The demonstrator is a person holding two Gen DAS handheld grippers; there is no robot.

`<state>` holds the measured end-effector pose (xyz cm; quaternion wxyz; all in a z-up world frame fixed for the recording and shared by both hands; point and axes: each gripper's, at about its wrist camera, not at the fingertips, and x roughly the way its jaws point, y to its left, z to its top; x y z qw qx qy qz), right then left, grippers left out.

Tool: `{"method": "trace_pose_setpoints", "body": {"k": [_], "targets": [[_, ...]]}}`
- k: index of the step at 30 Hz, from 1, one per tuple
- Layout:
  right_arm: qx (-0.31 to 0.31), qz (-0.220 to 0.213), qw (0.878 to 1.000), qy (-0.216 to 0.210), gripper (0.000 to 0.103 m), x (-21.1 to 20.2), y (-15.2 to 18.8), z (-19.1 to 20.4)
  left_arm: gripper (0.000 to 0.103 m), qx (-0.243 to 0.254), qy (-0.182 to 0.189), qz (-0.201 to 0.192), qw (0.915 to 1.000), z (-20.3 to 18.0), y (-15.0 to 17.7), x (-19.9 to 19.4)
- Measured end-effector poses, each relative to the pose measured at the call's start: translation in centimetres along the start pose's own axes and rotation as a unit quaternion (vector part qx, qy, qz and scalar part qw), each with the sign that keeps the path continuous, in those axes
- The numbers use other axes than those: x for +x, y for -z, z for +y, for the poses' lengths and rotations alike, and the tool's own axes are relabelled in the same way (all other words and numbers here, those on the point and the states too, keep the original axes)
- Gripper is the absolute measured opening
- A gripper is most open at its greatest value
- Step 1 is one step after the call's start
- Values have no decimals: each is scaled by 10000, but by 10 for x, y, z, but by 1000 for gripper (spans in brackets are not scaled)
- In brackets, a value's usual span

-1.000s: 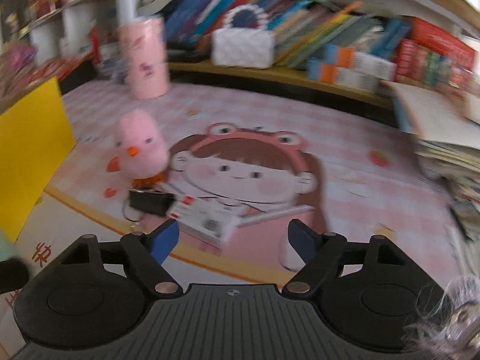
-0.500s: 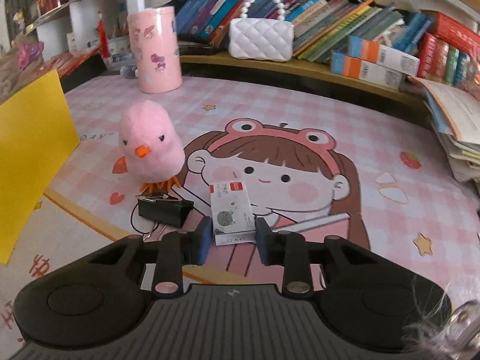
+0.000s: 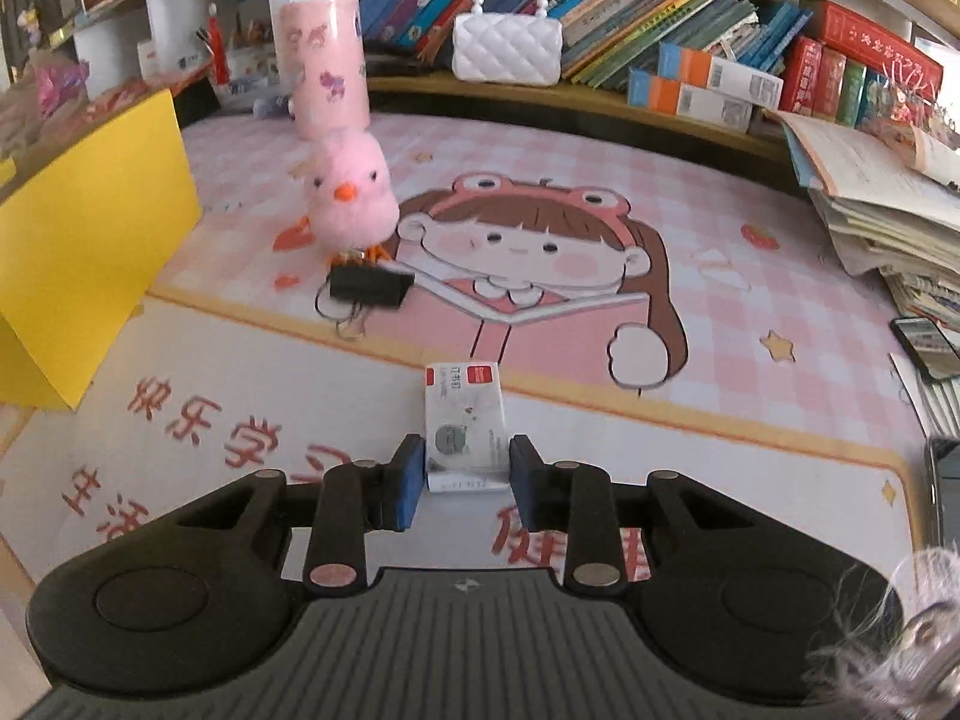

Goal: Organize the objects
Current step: 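Carry the stapler with the left tool while the right tool carries the white box to the yellow box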

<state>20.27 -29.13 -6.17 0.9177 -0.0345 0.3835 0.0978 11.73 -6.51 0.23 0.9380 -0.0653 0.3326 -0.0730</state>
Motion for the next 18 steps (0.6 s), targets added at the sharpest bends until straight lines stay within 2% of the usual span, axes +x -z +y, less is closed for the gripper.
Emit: {"method": "trace_pose_setpoints", "body": {"k": [2,3,7,8,12,18], "targets": [[-28,-100,9999,87,46,0,-1,2,68,21,-7,-10,10000,2,2,-5],[-59,-165,9998,130,46,1,-2,4,68,25,-19,-16,10000,3,3,-8],[18,-65,9998,198,38,15,-8,2,68,-17,-90,-80,9999,9,8,-21],[59,-87,9999,119,28,17,-9,1,68,-22,-105,-101,9999,10,9,-24],[65,-55,9999,81,28,11,-10,7,68,-85,-149,-196,9997,19,14,-37],[479,-20,9988,-87,28,-38,-10,39,68,-292,-149,-327,9989,43,18,-53]]}}
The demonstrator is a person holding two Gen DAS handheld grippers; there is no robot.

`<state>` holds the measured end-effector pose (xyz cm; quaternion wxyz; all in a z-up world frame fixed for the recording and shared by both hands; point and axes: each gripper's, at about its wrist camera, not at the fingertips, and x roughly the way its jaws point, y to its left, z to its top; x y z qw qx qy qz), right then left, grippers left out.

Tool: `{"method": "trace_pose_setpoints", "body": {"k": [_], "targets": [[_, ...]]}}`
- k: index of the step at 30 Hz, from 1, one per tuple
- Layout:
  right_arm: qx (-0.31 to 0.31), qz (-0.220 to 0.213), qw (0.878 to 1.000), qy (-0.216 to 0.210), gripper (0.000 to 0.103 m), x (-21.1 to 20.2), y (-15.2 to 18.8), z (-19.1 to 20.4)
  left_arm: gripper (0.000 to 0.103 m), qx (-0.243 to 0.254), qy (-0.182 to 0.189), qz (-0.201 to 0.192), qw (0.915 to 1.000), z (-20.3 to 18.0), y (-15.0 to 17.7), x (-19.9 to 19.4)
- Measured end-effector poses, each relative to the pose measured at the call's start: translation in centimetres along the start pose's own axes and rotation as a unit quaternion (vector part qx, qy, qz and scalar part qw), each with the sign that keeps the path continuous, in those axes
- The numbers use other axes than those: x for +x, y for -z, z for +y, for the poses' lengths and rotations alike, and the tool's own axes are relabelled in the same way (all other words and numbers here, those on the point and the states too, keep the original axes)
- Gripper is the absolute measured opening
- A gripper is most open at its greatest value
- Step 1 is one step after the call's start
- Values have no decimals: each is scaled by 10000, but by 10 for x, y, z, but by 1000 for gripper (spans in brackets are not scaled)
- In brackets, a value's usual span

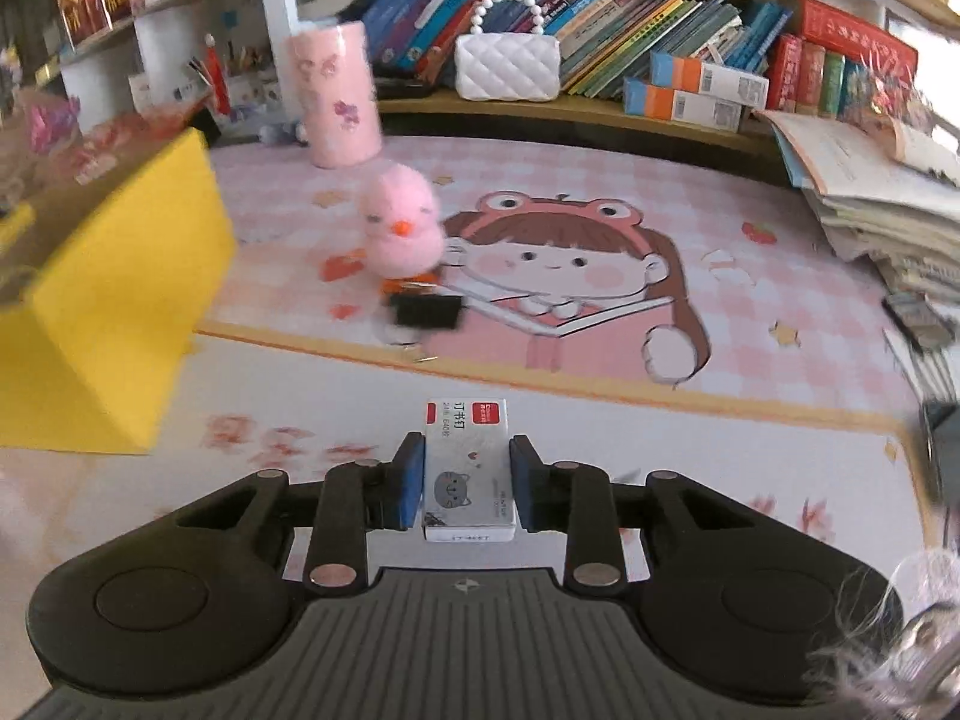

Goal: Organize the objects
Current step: 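Carry the stapler with the left tool while the right tool carries the white box to the yellow box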

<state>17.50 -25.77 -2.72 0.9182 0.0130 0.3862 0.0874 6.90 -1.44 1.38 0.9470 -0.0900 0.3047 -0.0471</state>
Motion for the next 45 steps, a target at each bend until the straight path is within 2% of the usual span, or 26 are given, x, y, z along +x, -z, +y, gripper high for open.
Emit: {"method": "trace_pose_setpoints", "body": {"k": [7,10,12,15,20,35,45], "targets": [[18,-162,9984,-544,28,-60,8,66,68,-147,58,-103,9998,28,6,-21],[-290,-337,9973,-583,28,-77,22,97,68,-189,58,-140,9997,41,9,-31],[-646,-441,9956,-512,28,-83,33,117,68,-231,30,-156,9996,51,12,-38],[-739,-306,9948,-627,28,-85,43,136,68,-304,-24,-172,9994,66,15,-48],[-876,-347,9928,-740,28,-92,52,167,68,-296,-79,-236,9993,88,20,-65],[-637,-461,9946,-671,28,-103,63,214,68,-63,-4,-573,9983,128,11,-96],[-775,-744,9924,-602,28,-105,34,226,68,-195,82,-928,9955,137,-20,-89]]}}
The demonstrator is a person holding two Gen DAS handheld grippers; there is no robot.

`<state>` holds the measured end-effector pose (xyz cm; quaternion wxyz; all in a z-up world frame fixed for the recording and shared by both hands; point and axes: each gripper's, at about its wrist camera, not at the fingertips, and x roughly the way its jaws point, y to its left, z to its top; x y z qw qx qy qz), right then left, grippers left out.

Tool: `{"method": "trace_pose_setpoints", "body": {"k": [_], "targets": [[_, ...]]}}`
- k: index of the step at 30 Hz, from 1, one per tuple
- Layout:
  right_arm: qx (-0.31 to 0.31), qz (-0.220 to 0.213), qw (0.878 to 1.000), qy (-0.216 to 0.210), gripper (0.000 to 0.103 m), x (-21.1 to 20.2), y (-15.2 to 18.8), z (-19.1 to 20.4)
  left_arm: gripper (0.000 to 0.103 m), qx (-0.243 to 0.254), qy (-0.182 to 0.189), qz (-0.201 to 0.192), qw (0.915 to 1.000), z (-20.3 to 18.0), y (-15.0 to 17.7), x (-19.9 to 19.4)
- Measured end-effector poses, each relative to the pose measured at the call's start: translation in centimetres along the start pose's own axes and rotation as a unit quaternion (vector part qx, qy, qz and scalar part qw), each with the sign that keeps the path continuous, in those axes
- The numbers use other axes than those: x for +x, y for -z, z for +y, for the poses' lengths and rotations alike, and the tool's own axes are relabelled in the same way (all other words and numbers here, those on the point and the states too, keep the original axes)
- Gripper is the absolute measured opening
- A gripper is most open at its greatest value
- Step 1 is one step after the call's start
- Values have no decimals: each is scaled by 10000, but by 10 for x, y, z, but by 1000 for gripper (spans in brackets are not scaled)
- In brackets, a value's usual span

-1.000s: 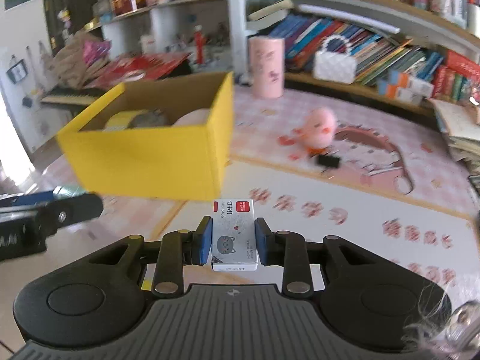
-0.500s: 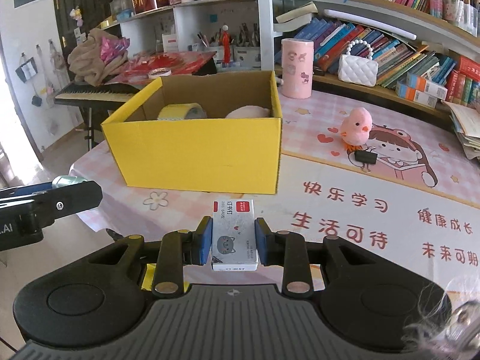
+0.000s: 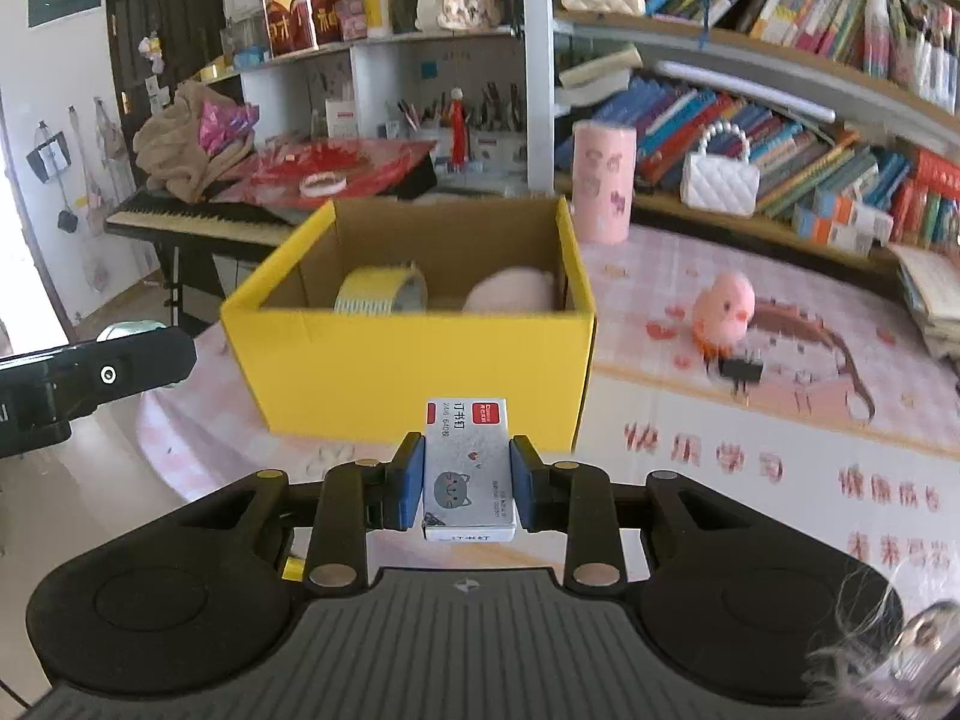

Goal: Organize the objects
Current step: 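Carry the stapler with the left tool while the right tool carries the white box to the yellow box, then lower the stapler into the yellow box and open the left tool while the right tool releases the white box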

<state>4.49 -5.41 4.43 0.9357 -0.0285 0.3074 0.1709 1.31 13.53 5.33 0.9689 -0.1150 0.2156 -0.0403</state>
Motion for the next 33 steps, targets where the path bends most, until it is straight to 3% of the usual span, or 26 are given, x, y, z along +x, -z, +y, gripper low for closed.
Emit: {"method": "trace_pose_setpoints", "body": {"k": [7,13,19,23,29,33], "targets": [[-211,-328,9992,-68,28,20,-38,-6,68,-7,-49,-95,9999,-5,-16,24],[-407,-259,9985,-240,28,56,-62,-14,68,-22,-196,-128,9997,-10,-32,55],[-680,91,9963,-524,28,103,-75,-25,68,-120,-423,-120,9990,-15,-45,94],[-898,580,9911,-795,28,135,-81,-31,68,-145,-500,-5,9986,-21,-48,117],[-1250,848,9827,-1072,28,162,-89,-33,68,-61,-490,143,9987,-33,-53,146],[-1362,1092,9735,-1479,28,169,-92,-33,68,-35,-470,275,9985,-39,-54,163]]}}
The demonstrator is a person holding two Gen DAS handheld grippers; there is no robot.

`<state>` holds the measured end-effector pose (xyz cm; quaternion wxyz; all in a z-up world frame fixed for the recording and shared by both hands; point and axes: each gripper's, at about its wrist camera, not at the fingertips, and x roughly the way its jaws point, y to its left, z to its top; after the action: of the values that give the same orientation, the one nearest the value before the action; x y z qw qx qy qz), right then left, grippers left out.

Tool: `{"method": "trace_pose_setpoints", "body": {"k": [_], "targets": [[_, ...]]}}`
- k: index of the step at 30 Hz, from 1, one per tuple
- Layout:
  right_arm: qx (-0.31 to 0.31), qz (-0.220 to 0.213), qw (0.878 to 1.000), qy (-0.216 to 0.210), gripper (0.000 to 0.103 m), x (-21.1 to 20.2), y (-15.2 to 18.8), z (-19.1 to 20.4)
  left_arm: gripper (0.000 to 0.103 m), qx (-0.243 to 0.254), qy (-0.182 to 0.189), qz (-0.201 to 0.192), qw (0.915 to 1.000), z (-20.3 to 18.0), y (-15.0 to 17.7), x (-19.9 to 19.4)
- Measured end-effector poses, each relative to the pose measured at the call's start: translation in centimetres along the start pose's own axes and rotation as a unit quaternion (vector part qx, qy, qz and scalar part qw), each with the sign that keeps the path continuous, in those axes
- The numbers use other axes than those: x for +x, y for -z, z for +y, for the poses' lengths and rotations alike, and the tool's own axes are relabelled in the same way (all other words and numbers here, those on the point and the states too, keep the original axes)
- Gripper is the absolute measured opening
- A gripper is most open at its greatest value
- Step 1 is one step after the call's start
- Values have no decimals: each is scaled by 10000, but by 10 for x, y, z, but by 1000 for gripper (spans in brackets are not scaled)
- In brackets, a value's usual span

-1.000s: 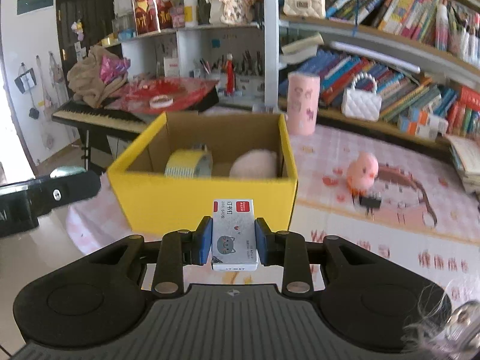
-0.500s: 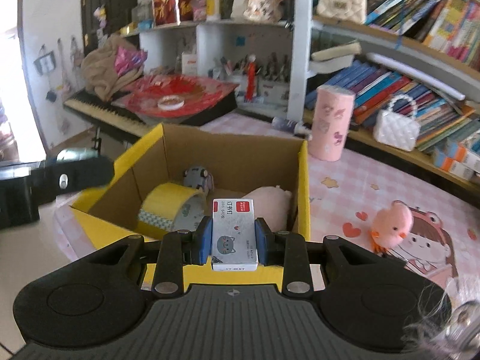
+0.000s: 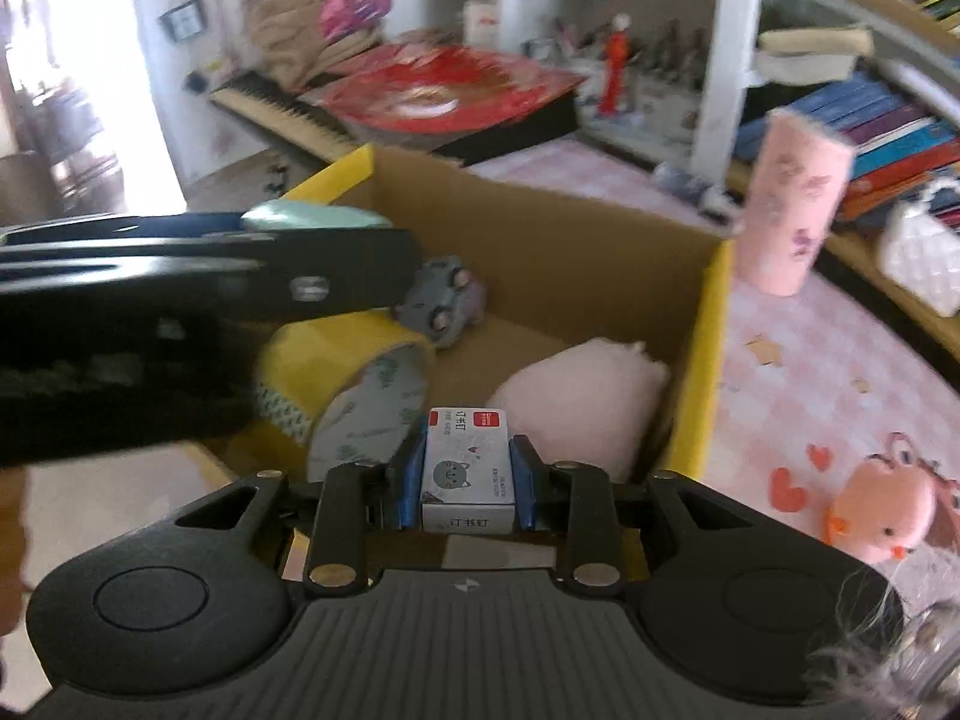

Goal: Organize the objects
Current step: 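Lower the stapler into the yellow box and open the left tool while the right tool releases the white box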

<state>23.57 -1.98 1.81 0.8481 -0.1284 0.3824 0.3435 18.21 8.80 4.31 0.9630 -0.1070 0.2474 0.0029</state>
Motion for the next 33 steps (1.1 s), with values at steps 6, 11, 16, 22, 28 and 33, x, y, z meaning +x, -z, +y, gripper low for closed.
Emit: {"method": "trace_pose_setpoints", "body": {"k": [6,11,16,22,28,33], "targets": [[-74,-71,9997,-222,28,-3,4,-3,68,33,56,240,9997,-7,3,19],[-88,-229,9995,-199,29,-6,8,-2,68,38,70,460,9989,-7,10,29],[-67,-267,9995,-139,28,-6,8,-1,69,267,-49,423,9987,-5,12,30],[-45,-321,9995,-16,29,-8,9,1,69,597,-502,403,9961,8,13,27],[-14,-354,9993,101,30,-7,9,3,69,602,-711,428,9947,19,13,26],[22,-394,9990,221,34,-8,9,5,69,713,-579,450,9948,12,19,22]]}}
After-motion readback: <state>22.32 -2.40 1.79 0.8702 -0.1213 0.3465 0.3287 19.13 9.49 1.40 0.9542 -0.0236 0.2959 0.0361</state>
